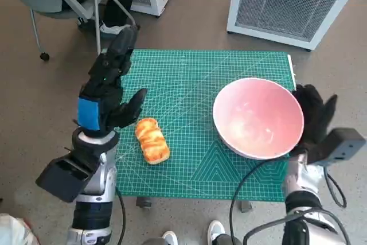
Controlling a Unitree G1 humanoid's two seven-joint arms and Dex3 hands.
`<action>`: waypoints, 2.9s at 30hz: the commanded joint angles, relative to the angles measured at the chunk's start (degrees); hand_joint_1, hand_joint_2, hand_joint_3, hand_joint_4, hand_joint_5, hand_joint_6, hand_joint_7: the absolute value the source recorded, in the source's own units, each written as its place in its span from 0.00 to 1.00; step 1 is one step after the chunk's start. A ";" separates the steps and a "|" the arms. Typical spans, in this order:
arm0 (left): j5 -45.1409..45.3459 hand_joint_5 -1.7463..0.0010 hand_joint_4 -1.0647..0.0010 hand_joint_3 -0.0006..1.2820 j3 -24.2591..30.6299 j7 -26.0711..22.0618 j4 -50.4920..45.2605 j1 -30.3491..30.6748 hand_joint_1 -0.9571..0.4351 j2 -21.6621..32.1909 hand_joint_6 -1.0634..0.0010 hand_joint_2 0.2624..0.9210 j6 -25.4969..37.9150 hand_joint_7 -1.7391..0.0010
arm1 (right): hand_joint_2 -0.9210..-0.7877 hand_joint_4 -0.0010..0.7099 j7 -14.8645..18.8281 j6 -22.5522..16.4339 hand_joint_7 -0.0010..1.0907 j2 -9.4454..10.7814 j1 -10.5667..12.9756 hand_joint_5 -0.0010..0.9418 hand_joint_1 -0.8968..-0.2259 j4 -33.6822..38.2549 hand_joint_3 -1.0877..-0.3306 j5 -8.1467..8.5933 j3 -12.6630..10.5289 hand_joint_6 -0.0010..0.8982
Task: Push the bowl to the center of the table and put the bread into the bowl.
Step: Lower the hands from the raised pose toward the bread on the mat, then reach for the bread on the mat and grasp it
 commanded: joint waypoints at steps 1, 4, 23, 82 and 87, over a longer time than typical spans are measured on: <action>-0.08 1.00 0.75 0.28 0.64 0.19 -1.80 1.21 0.41 1.02 0.59 1.00 0.31 1.00 | 0.00 0.28 -0.43 1.89 0.43 1.35 -1.23 0.02 0.58 1.02 0.23 -0.77 0.62 0.04; -0.12 1.00 0.75 0.28 0.93 0.17 -2.19 1.68 0.41 1.38 0.59 1.00 0.33 1.00 | 0.00 0.28 -0.42 2.13 0.43 1.84 -2.07 0.02 0.56 1.09 0.24 -1.14 0.91 0.04; 0.66 1.00 0.76 0.28 3.08 -0.23 -5.83 5.69 0.41 4.98 0.59 1.00 0.32 0.99 | 0.00 0.29 -0.74 5.26 0.46 5.81 -7.94 0.01 0.56 1.64 0.29 -1.38 1.58 0.06; 31.32 1.00 0.62 0.00 -20.92 -26.91 21.05 -12.73 0.60 35.50 0.45 0.85 -2.78 0.98 | 0.00 0.37 8.91 -21.34 0.69 1.17 -5.49 0.06 0.52 -26.59 0.21 -1.43 10.15 0.00; 33.99 1.00 0.63 0.00 -23.38 -24.75 24.92 -14.63 0.60 33.58 0.46 0.85 -4.60 0.98 | 0.00 0.36 8.43 -21.23 0.70 1.13 -4.13 0.07 0.52 -29.22 0.21 -1.90 11.02 0.00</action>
